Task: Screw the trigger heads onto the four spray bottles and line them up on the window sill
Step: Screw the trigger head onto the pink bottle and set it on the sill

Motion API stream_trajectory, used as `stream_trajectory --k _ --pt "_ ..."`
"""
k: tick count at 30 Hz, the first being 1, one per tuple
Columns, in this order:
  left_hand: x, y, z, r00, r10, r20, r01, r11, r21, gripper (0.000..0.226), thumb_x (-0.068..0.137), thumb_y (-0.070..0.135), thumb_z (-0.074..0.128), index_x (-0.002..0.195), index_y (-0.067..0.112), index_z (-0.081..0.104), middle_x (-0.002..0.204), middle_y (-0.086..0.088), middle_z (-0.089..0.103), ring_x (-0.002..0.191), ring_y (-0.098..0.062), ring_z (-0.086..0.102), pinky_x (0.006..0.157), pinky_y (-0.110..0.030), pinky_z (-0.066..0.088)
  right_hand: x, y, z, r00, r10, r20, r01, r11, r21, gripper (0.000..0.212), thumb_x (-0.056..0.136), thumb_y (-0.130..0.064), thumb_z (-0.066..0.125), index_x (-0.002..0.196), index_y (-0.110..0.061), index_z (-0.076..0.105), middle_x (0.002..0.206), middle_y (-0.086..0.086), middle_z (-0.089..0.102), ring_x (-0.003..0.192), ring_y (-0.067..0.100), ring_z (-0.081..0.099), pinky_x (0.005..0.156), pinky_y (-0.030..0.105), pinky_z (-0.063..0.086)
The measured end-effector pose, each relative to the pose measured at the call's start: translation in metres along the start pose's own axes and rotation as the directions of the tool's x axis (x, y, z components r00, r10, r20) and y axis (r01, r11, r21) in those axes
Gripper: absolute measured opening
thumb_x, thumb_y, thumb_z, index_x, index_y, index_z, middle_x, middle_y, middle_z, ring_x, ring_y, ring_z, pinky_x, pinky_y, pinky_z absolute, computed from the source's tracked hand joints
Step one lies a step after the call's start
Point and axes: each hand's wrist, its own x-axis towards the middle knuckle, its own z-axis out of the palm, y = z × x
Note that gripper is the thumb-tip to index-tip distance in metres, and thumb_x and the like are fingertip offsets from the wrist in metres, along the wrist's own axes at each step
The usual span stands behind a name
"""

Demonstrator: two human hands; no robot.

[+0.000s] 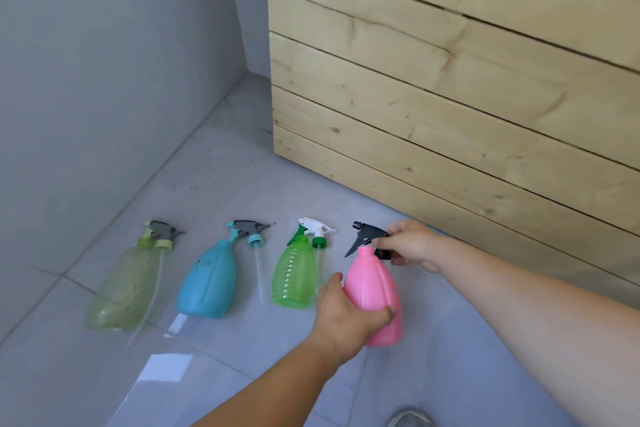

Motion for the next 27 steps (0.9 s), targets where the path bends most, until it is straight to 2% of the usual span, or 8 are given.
stream_trajectory --k 3,6,11,14,16,18,22,27 --pt "-0.023 0.027 -0.019 0.997 0.069 0.045 -0.062 0.988 -0.139 0.061 0.067 0.024 0.090 0.117 0.024 0.055 0.118 -0.005 0.067 0.099 -0.018 0.068 0.068 -0.020 0.057 -0.042 -0.037 -0.020 0.997 -0.082 0.013 0.081 0.995 0.057 0.016 0.090 -0.012 0.071 0.086 -0.013 0.056 0.076 0.009 0.069 0.061 0.017 0.066 0.067 0.033 0.059" --pt "-0.058 0.064 -0.047 0.984 0.170 0.045 -0.156 0.964 -0.216 0.070 0.059 0.029 0.087 0.121 0.028 0.053 0.123 -0.004 0.063 0.103 -0.018 0.066 0.066 -0.022 0.056 -0.095 -0.084 -0.031 0.976 -0.217 -0.037 0.220 0.961 0.167 0.018 0.090 -0.006 0.071 0.086 -0.012 0.053 0.077 0.014 0.066 0.061 0.022 0.066 0.073 0.042 0.062" --pt "-0.124 0.120 -0.107 0.947 0.308 0.095 -0.281 0.933 -0.225 0.086 0.064 0.022 0.085 0.138 0.029 0.043 0.122 0.000 0.063 0.111 -0.023 0.067 0.090 -0.047 0.062 -0.188 -0.158 -0.042 0.881 -0.426 -0.207 0.472 0.828 0.303 0.023 0.089 -0.002 0.070 0.111 0.000 0.063 0.084 0.017 0.069 0.055 0.016 0.068 0.054 0.025 0.062" --pt "-0.171 0.146 -0.147 0.918 0.374 0.129 -0.348 0.918 -0.189 0.089 0.060 0.026 0.085 0.137 0.031 0.041 0.127 -0.003 0.062 0.111 -0.024 0.068 0.082 -0.047 0.065 -0.254 -0.193 -0.039 0.775 -0.550 -0.312 0.630 0.713 0.307 0.028 0.090 -0.004 0.069 0.117 0.001 0.064 0.091 0.012 0.071 0.070 0.018 0.068 0.061 0.024 0.063" --pt "-0.201 0.157 -0.176 0.901 0.419 0.117 -0.403 0.905 -0.139 0.089 0.061 0.025 0.085 0.138 0.031 0.041 0.128 -0.006 0.060 0.106 -0.024 0.069 0.068 -0.036 0.063 -0.299 -0.213 -0.035 0.658 -0.621 -0.425 0.750 0.589 0.300 0.013 0.092 -0.004 0.067 0.105 -0.005 0.067 0.085 0.006 0.070 0.073 0.017 0.068 0.066 0.022 0.063" --pt "-0.227 0.161 -0.204 0.893 0.443 0.081 -0.438 0.896 -0.072 0.091 0.058 0.026 0.087 0.137 0.033 0.042 0.127 -0.008 0.060 0.108 -0.030 0.070 0.068 -0.040 0.061 -0.342 -0.228 -0.031 0.546 -0.639 -0.542 0.838 0.420 0.349 0.007 0.093 -0.006 0.066 0.095 -0.013 0.067 0.082 0.003 0.071 0.074 0.017 0.070 0.072 0.025 0.064" --pt "-0.266 0.148 -0.244 0.869 0.494 0.016 -0.494 0.867 0.059 0.084 0.066 0.018 0.084 0.137 0.032 0.040 0.118 -0.004 0.062 0.091 -0.018 0.068 0.055 -0.020 0.055 -0.406 -0.240 -0.018 0.457 -0.682 -0.571 0.857 0.167 0.487 0.005 0.096 -0.009 0.063 0.095 -0.012 0.067 0.087 0.007 0.071 0.079 0.022 0.071 0.078 0.030 0.061" --pt "-0.285 0.129 -0.261 0.862 0.507 -0.029 -0.494 0.850 0.186 0.081 0.065 0.022 0.085 0.131 0.037 0.041 0.120 0.000 0.064 0.104 -0.020 0.070 0.073 -0.032 0.064 -0.429 -0.235 0.007 0.413 -0.760 -0.501 0.849 0.122 0.514 0.009 0.097 -0.006 0.060 0.097 -0.012 0.068 0.088 0.005 0.073 0.086 0.027 0.070 0.081 0.032 0.060"
